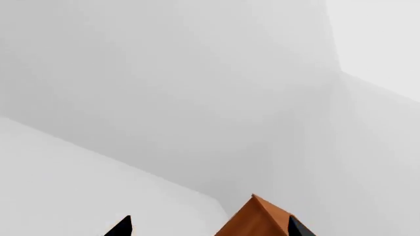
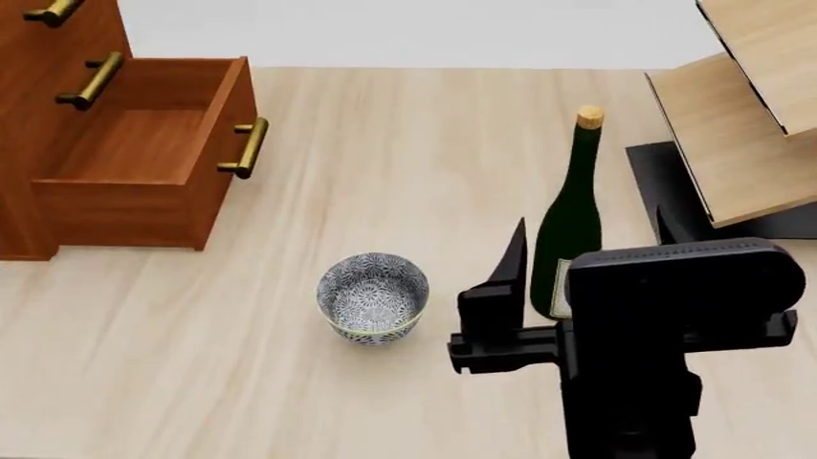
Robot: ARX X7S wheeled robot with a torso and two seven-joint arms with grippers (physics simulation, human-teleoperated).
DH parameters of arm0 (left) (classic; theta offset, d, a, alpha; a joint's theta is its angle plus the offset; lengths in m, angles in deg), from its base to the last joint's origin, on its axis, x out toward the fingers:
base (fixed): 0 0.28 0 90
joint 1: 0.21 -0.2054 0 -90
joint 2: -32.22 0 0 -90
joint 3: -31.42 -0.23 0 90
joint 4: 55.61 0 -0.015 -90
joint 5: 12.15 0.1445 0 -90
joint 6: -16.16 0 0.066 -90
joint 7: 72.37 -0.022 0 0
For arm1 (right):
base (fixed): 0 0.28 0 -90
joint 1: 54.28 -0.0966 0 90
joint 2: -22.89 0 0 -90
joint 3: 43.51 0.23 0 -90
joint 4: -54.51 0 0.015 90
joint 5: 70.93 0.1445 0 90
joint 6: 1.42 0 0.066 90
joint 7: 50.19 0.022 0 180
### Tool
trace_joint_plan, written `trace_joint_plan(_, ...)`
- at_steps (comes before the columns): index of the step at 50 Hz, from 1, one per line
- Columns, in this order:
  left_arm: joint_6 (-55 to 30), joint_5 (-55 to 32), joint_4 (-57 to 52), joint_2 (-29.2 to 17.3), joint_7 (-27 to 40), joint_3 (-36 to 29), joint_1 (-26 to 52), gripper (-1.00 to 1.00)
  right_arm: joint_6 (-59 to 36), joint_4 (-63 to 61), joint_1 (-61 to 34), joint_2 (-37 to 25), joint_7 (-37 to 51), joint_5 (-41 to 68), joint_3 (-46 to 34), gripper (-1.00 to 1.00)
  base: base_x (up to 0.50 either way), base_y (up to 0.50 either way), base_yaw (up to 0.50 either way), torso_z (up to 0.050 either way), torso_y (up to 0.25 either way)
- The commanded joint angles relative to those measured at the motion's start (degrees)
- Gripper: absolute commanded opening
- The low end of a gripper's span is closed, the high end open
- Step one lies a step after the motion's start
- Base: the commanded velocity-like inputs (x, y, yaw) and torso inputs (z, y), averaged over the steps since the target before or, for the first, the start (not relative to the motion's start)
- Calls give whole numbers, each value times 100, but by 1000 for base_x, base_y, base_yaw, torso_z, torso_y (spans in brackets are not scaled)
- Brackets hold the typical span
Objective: Close the bottom drawer of the cabinet and open the top drawer.
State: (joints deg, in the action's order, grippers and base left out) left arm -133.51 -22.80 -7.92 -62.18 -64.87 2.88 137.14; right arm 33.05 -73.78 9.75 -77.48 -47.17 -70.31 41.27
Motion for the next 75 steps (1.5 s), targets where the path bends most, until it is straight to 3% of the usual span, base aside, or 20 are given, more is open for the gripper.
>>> trace_joint_plan(1, 123, -10, -64, 27, 72, 28, -63, 100, 14, -60, -12, -108, 67, -70, -161, 100, 0, 0, 0, 0, 0)
trace_joint_plan(23, 560, 187, -78, -37, 183, -494, -416, 100, 98, 7, 48, -121, 143, 2, -104, 100, 128, 310, 0, 0, 0)
trace_joint_plan(75, 525, -21, -51, -131, 393, -584, -533, 100, 44, -29, 64, -232, 242, 144, -136, 100, 106, 347, 0, 0, 0)
